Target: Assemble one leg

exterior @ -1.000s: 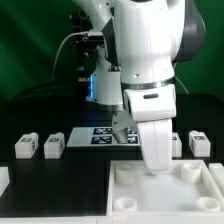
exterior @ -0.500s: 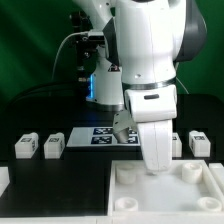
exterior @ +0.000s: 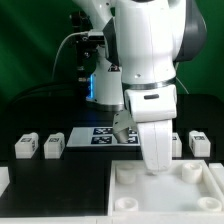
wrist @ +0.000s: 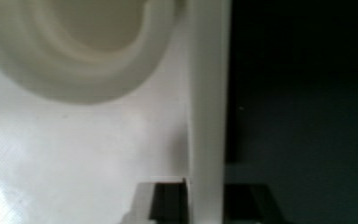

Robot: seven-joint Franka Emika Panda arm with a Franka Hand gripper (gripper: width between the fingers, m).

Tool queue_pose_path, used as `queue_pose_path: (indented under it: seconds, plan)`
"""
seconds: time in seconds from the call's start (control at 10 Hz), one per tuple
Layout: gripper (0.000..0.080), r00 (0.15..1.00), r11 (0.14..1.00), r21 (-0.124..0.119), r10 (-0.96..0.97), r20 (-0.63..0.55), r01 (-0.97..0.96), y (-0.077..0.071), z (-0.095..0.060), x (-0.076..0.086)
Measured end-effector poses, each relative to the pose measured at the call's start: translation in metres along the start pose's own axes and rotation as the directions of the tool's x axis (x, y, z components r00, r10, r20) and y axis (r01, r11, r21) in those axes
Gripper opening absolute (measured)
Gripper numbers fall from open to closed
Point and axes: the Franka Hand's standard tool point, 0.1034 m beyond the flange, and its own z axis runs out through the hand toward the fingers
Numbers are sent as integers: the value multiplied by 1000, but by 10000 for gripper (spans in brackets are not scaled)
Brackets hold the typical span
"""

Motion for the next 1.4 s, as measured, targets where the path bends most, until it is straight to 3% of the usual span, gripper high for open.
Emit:
queue_pose_path:
  seconds: [0.2, 0.3, 0.4, 0.5, 1.1, 1.4]
  plan:
    - [434, 1000, 1000, 0, 1, 0, -1, 0, 0, 0]
    - [434, 1000, 1000, 0, 1, 0, -1, 0, 0, -1]
    - [564, 1000, 1000, 0, 2, 0, -2, 0, 0, -1]
    - [633, 1000, 1000, 0, 2, 0, -2, 0, 0, -1]
    - [649, 1000, 1000, 0, 3, 1, -3, 0, 0, -2]
    - [649, 992, 992, -12, 128, 1, -128, 0, -8, 7]
